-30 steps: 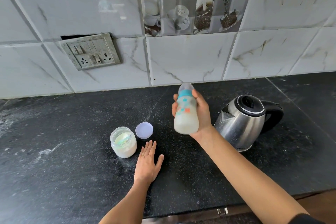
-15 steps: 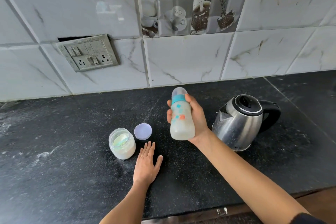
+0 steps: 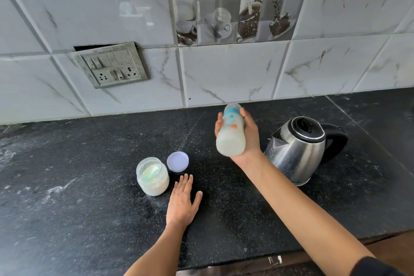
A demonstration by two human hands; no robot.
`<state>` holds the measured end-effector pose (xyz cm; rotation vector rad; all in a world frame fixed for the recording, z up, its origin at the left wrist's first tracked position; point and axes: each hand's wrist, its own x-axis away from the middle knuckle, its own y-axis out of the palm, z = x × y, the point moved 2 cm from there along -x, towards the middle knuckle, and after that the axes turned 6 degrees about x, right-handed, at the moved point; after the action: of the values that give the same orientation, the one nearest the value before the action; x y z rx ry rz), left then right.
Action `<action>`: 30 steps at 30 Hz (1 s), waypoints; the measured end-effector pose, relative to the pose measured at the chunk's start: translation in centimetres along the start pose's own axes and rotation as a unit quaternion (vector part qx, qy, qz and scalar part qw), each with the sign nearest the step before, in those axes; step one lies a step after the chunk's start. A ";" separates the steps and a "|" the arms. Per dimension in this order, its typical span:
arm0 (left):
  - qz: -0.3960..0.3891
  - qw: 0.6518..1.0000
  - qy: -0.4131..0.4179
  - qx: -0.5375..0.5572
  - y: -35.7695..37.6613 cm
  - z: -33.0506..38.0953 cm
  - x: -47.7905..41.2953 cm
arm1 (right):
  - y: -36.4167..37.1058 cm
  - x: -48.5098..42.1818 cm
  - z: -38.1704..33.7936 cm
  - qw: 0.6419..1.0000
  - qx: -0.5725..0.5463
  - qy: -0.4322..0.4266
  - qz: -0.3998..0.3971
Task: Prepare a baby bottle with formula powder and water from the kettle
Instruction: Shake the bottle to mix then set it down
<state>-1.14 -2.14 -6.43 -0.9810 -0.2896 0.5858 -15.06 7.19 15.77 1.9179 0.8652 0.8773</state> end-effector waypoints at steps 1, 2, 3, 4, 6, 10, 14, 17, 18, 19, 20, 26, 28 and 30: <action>0.001 1.000 0.000 0.000 -0.1 0.0 0.0 | -0.1 0.3 0.3 0.999 0.039 0.018 -0.024; 0.001 1.000 0.000 0.000 0.0 0.0 0.0 | -0.2 0.7 0.8 0.995 0.083 0.033 -0.050; 0.000 1.000 0.000 -0.001 0.0 0.0 -0.1 | -0.1 1.1 1.1 0.989 0.123 0.037 -0.067; 0.001 1.000 0.000 -0.001 0.0 0.0 -0.1 | 0.1 1.3 1.2 0.987 0.139 0.031 -0.076; 0.002 1.000 0.003 -0.003 -0.1 0.0 -0.1 | 0.6 0.7 0.7 0.995 0.081 0.010 -0.057; -0.003 1.000 0.004 -0.004 0.0 -0.1 0.0 | 0.3 0.0 0.3 0.999 0.014 -0.001 -0.031; 0.000 1.000 0.003 -0.005 0.0 -0.1 -0.1 | 0.5 0.5 0.8 0.991 0.116 0.006 -0.066; -0.004 1.000 0.004 -0.007 0.0 -0.1 -0.1 | -0.1 -0.1 0.4 0.998 0.018 -0.004 -0.054; -0.003 1.000 0.003 -0.007 0.0 -0.1 -0.1 | -0.3 -0.1 0.6 0.996 0.035 0.009 -0.078; -0.001 1.000 0.002 -0.007 0.0 -0.1 -0.1 | -0.4 0.1 0.9 0.992 0.076 0.019 -0.102; -0.001 1.000 0.003 -0.007 0.0 -0.1 -0.1 | -0.4 0.3 1.2 0.985 0.119 0.020 -0.122; -0.005 1.000 0.001 -0.005 -0.1 0.0 -0.1 | 0.1 -0.5 0.2 0.995 0.006 0.010 -0.101; -0.003 1.000 -0.002 -0.003 -0.1 -0.1 -0.1 | 0.2 0.0 0.8 0.988 0.080 0.008 -0.134; -0.004 1.000 -0.001 -0.003 0.0 -0.1 -0.1 | 0.8 0.4 0.8 0.981 0.119 -0.005 -0.151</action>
<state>-1.14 -2.30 -6.45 -0.9838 -0.2972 0.5795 -14.00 6.85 16.22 1.9203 1.2641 0.6031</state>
